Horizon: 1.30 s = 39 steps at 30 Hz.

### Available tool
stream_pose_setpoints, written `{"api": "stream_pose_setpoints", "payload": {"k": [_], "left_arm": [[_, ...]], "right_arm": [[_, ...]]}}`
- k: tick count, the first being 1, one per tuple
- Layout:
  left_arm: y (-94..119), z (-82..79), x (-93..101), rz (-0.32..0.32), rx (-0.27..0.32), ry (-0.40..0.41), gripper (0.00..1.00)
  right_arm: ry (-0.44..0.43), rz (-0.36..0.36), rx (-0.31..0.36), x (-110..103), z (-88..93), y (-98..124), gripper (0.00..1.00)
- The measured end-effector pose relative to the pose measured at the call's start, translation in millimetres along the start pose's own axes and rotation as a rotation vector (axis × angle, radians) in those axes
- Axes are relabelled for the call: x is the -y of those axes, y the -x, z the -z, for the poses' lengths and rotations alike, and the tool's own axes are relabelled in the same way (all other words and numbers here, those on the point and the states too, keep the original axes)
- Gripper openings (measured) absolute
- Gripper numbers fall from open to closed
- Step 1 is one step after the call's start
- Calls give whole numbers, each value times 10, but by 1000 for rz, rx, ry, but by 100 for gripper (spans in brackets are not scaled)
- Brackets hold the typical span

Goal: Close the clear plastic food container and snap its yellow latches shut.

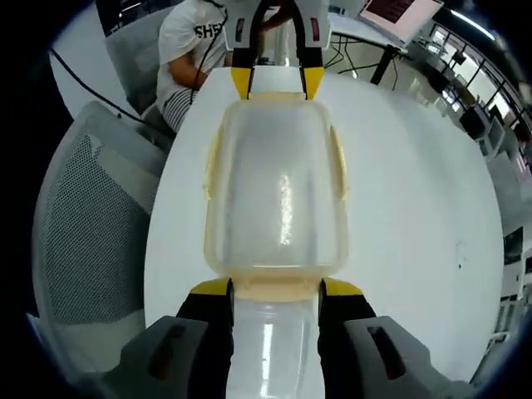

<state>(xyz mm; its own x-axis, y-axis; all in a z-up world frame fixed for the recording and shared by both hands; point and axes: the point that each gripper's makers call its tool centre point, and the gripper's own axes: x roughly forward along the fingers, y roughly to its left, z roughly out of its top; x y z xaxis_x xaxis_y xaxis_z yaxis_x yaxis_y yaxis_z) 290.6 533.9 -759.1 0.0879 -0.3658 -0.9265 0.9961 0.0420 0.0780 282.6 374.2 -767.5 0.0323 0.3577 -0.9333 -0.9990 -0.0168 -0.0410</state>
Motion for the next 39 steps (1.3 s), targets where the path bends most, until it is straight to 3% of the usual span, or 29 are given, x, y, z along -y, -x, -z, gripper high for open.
{"api": "stream_pose_setpoints", "payload": {"k": [15, 39], "left_arm": [[-74, -196, 28, 1, -7, 8, 34], [-475, -963, 75, 23, 5, 21, 34]], "right_arm": [[8, -14, -13, -4, 177, 56, 36], [-1, -39, -17, -19, 1032, 302, 36]]}}
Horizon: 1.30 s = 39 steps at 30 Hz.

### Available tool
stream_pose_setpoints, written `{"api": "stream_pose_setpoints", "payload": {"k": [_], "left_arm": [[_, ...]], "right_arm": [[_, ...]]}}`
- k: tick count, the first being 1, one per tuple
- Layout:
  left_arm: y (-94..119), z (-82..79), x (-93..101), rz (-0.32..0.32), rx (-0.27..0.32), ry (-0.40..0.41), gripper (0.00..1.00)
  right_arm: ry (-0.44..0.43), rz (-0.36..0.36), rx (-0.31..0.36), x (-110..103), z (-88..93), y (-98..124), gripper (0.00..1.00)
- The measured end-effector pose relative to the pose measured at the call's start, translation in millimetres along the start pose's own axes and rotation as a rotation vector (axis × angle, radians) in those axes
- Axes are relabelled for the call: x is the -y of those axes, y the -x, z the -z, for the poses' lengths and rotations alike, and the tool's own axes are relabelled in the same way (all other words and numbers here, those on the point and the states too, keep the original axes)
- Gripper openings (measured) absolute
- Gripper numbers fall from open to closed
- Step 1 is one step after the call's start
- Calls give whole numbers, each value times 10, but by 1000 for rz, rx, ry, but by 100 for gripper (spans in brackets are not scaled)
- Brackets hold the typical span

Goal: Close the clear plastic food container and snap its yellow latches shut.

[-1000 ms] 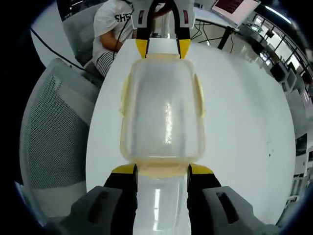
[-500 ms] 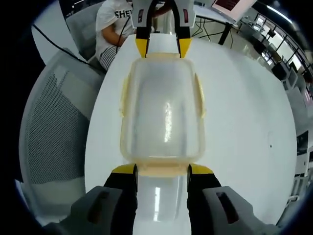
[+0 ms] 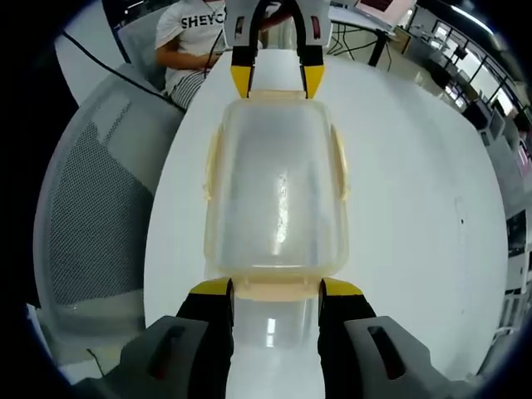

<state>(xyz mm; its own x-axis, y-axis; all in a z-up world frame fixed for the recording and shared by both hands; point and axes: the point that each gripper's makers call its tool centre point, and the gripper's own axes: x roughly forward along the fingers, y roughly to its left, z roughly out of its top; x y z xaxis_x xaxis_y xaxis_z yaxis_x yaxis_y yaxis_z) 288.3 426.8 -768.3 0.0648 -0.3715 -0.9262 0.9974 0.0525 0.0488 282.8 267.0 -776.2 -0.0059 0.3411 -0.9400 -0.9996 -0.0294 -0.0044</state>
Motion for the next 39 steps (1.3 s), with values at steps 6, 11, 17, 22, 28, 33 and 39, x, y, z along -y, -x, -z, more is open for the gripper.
{"api": "stream_pose_setpoints", "payload": {"k": [6, 11, 17, 22, 28, 33, 39], "left_arm": [[-82, -178, -1, -1, -6, 0, 34], [-164, -324, 0, 4, 7, 1, 34], [-280, -518, 17, 7, -1, -11, 34], [-361, -654, 36, 18, 1, -21, 34], [-433, -787, 31, 27, -3, -32, 34], [-498, -897, 52, 29, -6, -43, 34], [-546, -930, 66, 31, -12, -40, 34]], "right_arm": [[2, -3, -1, 11, 198, 49, 36], [0, 2, -11, 2, 353, 87, 36], [-10, 7, -22, -22, 566, 136, 36], [-23, 4, -24, -60, 722, 178, 36], [-40, 3, -21, -82, 860, 213, 36], [-48, 6, -21, -110, 989, 245, 36], [-48, 8, -15, -121, 1037, 251, 36]]}}
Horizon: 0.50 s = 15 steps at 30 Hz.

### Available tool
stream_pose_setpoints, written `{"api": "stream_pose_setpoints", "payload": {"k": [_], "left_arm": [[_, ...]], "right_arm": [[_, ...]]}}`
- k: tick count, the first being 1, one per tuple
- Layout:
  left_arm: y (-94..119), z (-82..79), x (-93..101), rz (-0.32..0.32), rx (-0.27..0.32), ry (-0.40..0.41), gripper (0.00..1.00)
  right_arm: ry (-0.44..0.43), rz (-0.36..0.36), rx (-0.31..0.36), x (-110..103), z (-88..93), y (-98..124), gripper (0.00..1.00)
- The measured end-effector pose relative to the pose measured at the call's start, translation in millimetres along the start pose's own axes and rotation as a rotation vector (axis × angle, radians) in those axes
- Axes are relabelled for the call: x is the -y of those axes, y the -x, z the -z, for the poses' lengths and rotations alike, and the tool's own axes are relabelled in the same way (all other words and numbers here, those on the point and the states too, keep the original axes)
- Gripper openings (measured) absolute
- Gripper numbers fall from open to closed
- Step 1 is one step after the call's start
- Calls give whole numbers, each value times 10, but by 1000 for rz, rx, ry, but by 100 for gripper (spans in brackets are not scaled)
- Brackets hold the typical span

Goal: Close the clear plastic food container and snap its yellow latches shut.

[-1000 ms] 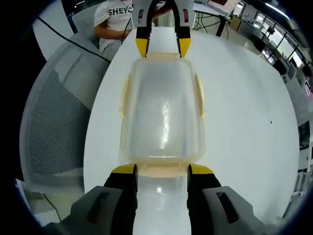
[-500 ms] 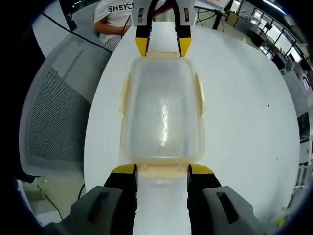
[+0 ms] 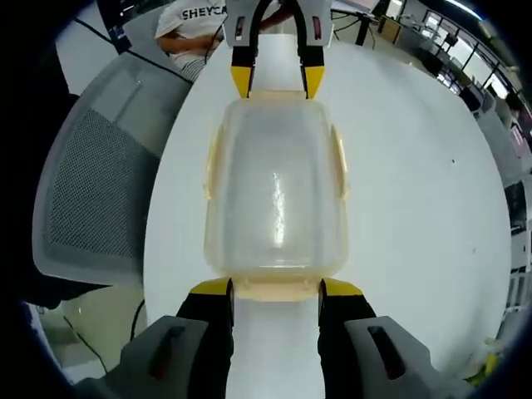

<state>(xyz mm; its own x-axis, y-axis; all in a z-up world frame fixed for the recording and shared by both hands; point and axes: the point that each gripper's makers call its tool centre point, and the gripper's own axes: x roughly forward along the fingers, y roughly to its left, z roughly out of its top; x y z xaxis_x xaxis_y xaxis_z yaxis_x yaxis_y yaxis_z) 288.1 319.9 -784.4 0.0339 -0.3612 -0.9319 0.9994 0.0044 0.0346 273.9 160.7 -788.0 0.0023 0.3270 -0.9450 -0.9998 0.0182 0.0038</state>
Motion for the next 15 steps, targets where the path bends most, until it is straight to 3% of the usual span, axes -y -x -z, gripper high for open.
{"api": "stream_pose_setpoints", "payload": {"k": [8, 15], "left_arm": [[-3, 80, 4, 8, -20, 7, 34], [-10, 25, 30, 12, -1, 7, 35]], "right_arm": [[6, 3, 15, -12, -66, -27, 36], [3, 5, 12, -30, -9, -23, 36]]}}
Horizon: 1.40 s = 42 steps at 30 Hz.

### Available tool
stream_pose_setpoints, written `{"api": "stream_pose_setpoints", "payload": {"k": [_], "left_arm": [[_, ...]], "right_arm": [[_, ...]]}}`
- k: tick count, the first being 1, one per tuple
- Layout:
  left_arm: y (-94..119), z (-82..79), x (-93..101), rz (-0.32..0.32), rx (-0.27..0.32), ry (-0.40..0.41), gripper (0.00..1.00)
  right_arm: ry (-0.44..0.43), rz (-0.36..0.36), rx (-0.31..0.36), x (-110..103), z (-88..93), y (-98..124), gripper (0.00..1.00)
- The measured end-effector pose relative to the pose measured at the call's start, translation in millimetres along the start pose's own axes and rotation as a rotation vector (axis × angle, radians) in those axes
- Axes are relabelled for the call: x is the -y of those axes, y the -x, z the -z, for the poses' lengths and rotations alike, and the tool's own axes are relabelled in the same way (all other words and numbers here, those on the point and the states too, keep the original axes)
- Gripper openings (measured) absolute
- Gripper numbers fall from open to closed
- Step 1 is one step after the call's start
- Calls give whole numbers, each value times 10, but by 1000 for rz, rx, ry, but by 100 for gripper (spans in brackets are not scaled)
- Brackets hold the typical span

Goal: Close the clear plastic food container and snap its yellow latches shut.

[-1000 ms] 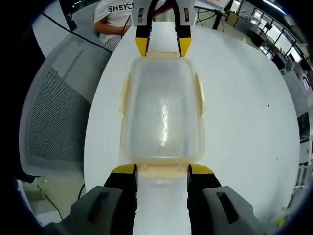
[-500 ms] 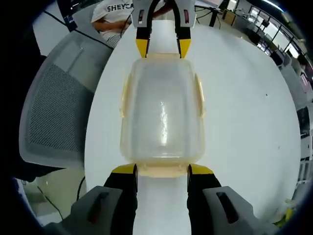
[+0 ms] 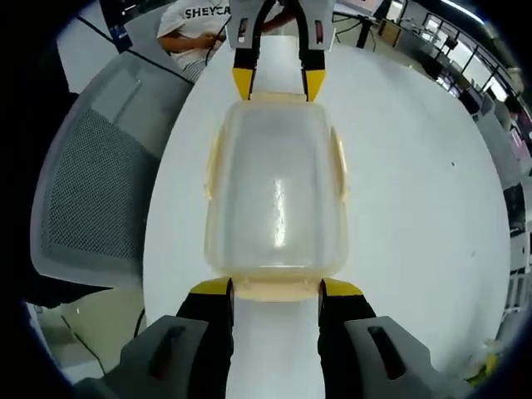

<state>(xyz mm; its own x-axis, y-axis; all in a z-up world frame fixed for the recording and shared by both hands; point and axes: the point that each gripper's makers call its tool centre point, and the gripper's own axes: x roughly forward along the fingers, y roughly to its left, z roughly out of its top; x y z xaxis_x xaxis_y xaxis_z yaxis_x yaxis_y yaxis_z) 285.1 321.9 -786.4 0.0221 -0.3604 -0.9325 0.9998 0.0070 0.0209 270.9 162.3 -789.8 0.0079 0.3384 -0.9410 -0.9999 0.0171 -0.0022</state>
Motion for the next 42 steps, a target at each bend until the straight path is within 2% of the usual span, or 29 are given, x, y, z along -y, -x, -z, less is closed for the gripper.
{"api": "stream_pose_setpoints", "payload": {"k": [10, 14, 18, 25, 28, 30, 31, 32, 33, 34, 35, 36, 39, 42], "left_arm": [[-29, 24, 2, -1, 26, 24, 35], [-57, 24, 12, -6, 19, -9, 35], [-50, 25, 7, -5, 20, 0, 35], [-52, 50, 15, -11, 6, 20, 36], [-51, 166, 39, -5, -31, 48, 36], [-15, 243, 31, -21, -28, 87, 36], [22, 263, 5, -44, -10, 118, 35], [73, 264, -43, -77, 32, 171, 34], [105, 241, -36, -74, 82, 239, 34], [151, 214, -21, -64, 153, 348, 34], [179, 212, -22, -63, 190, 411, 33], [205, 210, -30, -63, 252, 507, 33], [256, 155, -30, -75, 374, 682, 31], [277, 46, -16, -84, 483, 796, 28]], "right_arm": [[-4, 9, 25, 4, 13, -27, 37], [-1, 13, 40, 3, 16, -52, 37], [21, 38, 70, 13, 22, -29, 38], [-13, 45, 81, 20, 29, -24, 39], [-35, 51, 82, 9, 73, 16, 40], [-106, 54, 108, -3, 113, 49, 42], [-159, 58, 129, 1, 121, 74, 42], [-231, 70, 170, 22, 117, 119, 42], [-270, 74, 200, 29, 118, 154, 41], [-345, 75, 252, 39, 113, 195, 42], [-394, 79, 275, 49, 125, 219, 42], [-458, 78, 307, 53, 141, 252, 42], [-588, 83, 377, 67, 140, 295, 40], [-702, 82, 452, 77, 90, 314, 41]]}}
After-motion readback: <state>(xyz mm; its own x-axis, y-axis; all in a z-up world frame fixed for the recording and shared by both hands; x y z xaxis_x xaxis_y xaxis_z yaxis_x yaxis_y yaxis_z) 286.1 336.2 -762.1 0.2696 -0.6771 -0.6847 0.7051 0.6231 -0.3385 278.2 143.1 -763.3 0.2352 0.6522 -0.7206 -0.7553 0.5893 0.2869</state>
